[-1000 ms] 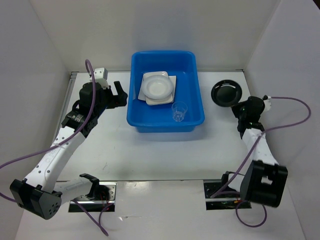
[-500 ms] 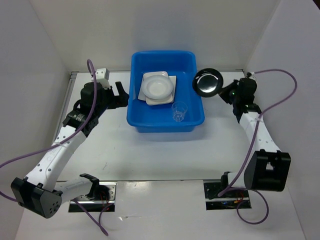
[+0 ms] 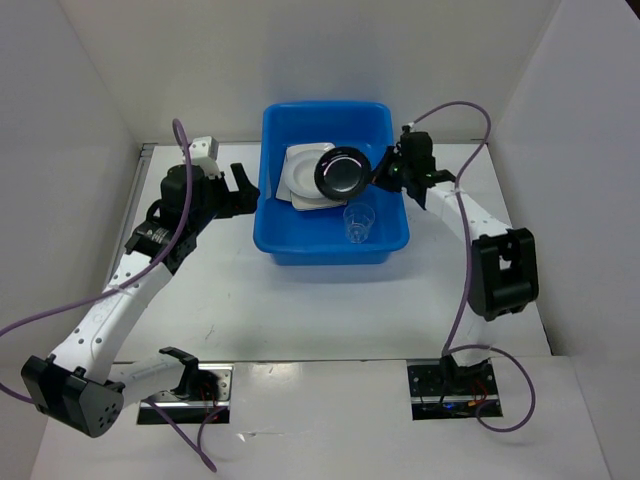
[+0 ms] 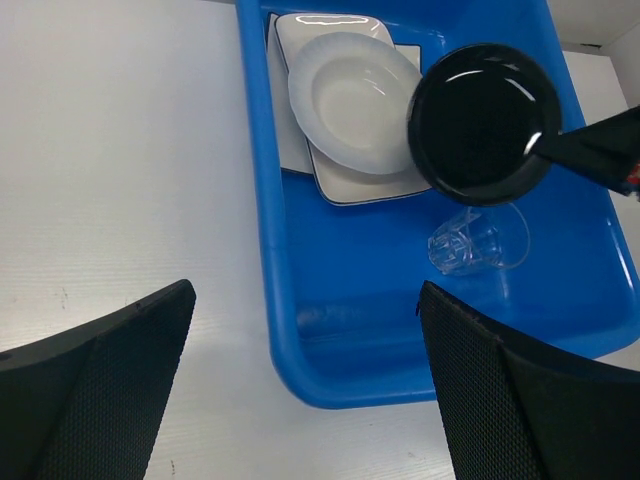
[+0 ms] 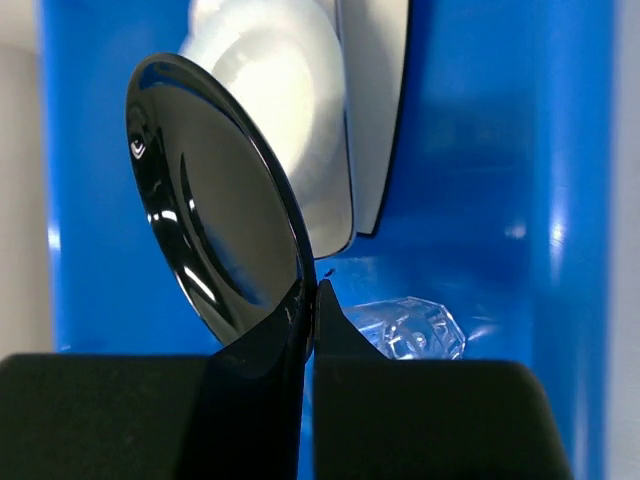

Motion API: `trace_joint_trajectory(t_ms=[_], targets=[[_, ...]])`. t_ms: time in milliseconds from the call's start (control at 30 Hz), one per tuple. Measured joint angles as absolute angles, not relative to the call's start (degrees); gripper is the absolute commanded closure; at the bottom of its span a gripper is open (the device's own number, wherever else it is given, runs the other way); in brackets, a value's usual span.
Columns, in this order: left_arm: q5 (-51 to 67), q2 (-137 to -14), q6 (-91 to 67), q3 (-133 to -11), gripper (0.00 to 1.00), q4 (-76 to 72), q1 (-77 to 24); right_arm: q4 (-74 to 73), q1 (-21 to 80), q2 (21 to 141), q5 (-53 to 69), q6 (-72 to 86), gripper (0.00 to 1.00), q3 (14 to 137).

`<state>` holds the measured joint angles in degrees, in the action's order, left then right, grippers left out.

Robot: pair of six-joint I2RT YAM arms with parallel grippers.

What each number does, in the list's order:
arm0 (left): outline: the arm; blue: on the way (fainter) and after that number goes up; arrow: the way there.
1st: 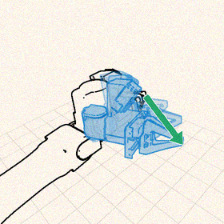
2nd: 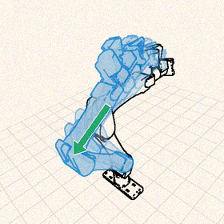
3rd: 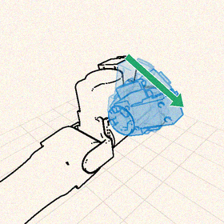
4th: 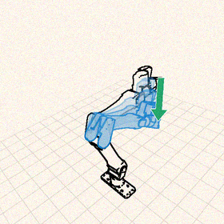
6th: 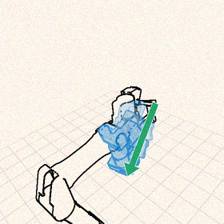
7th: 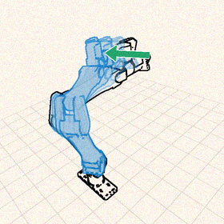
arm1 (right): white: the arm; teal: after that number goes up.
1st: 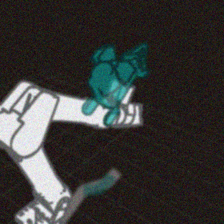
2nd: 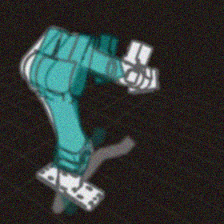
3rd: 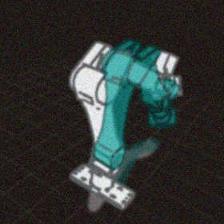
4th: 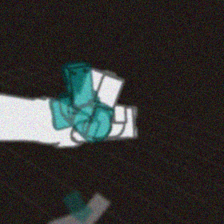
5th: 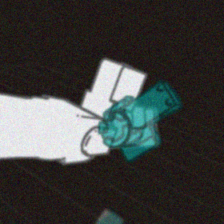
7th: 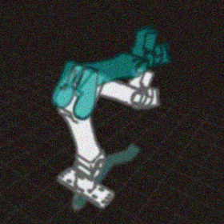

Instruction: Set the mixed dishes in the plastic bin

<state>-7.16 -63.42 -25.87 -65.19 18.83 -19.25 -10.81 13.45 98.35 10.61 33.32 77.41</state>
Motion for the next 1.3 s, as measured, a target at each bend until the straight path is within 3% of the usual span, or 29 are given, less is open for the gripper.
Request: trace_joint_trajectory(t_ms=[767, 1033, 1233, 1300], targets=[[-7.18, -62.33, -25.91, -63.70, 0.00, 18.90, -19.25, -14.17, 17.08, 124.53, 7.86, 33.39, 0.97, 100.99], [-7.22, -62.33, -25.91, -63.68, 0.00, 19.31, -19.25, -15.49, 18.22, 126.87, 8.03, 33.06, 0.82, 104.66], [-7.22, -62.33, -25.91, -63.70, 0.00, 19.31, -19.25, -16.38, 18.50, 127.70, 8.27, 32.60, 0.80, 104.77], [-7.22, -62.33, -25.91, -63.68, 0.00, 19.31, -19.25, -16.73, 18.50, 127.74, 8.45, 32.45, 0.70, 104.77]])
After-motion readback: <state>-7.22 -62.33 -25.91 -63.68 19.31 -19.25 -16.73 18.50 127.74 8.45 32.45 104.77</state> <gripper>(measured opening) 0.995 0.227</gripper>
